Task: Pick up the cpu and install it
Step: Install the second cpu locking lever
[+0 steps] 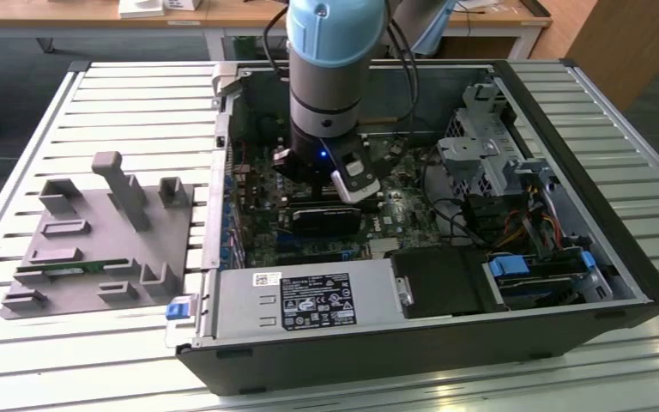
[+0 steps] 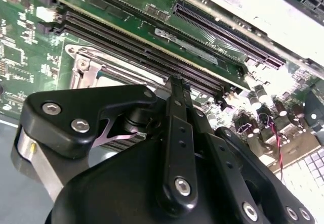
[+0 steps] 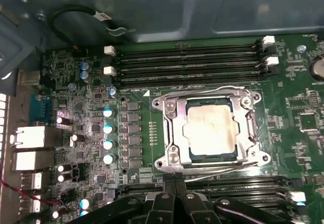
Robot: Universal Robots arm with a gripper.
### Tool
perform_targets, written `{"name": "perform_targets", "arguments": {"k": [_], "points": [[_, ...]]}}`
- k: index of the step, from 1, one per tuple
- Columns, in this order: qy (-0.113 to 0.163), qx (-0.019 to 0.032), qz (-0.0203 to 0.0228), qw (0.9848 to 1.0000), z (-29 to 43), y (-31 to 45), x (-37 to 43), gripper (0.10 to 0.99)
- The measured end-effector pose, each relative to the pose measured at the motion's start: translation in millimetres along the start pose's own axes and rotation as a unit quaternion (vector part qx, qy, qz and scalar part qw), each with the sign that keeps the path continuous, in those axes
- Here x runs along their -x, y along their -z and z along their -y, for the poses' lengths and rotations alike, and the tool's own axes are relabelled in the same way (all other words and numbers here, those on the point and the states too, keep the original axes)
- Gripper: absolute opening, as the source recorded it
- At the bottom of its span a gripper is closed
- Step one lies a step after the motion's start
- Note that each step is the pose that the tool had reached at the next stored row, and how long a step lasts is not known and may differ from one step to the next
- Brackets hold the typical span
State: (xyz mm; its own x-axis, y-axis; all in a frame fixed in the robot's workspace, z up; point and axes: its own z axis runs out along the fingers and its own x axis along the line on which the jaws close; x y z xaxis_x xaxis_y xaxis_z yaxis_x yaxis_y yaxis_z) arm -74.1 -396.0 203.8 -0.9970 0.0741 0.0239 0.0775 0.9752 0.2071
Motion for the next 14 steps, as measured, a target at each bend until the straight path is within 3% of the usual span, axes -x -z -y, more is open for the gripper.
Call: {"name": "perform_targets", "arguments": {"k": [7,14], "points": [[0.000,0.0140,-0.0011,0.9999,1.2,-5.2,-1.4,0.106],[0.000,0.0208,-0.0016,0.9998,1.8,-7.7,-4.5,0.106]]}}
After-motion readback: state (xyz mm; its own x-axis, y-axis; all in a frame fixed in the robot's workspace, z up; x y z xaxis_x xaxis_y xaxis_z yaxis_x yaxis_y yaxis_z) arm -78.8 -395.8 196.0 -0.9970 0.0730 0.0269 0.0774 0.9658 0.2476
